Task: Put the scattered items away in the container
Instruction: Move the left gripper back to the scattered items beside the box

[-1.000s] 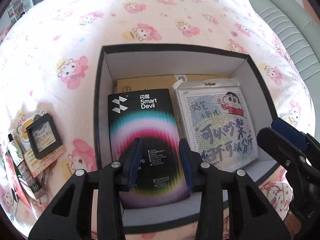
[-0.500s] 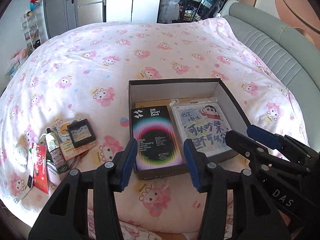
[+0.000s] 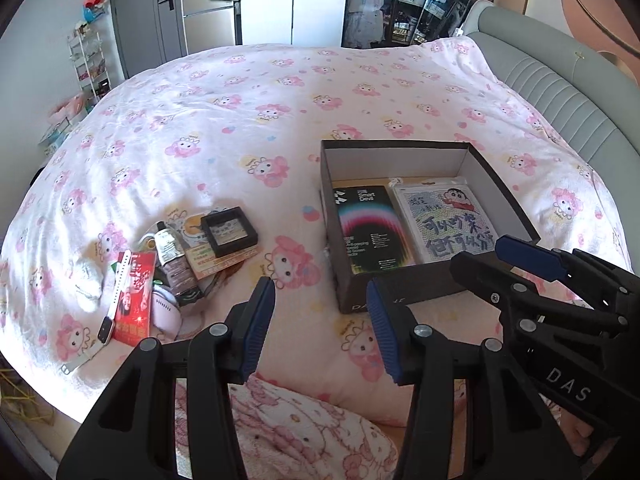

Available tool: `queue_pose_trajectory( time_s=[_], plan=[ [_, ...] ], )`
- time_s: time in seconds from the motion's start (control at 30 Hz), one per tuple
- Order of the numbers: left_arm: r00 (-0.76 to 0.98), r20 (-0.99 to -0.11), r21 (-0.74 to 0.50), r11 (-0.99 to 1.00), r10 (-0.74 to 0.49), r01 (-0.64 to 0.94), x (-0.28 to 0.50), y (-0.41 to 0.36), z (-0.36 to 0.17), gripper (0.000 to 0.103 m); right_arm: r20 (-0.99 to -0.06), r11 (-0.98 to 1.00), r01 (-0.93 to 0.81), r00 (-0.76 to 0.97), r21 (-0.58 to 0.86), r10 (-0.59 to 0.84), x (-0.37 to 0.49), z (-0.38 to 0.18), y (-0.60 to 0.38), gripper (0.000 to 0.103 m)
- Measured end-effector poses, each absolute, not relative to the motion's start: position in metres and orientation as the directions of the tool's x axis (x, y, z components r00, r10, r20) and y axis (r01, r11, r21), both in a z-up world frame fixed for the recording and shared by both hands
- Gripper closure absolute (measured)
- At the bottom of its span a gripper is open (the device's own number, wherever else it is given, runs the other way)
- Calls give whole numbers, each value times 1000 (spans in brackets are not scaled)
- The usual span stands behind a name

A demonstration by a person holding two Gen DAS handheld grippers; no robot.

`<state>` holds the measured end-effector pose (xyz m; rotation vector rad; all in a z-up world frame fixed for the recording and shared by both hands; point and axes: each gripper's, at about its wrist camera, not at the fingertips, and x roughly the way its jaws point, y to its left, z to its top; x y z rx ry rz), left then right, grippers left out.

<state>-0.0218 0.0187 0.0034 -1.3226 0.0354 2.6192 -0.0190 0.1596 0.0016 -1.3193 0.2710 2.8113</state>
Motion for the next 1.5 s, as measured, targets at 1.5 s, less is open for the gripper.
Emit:
queue_pose_trajectory(
  time_s=[1.5],
  plan=[
    [-440,-832,-531,-714,338,457,-47,-279,-192,51,-890,-904,394,-334,168,-311,-241,-120,-86,58]
  ],
)
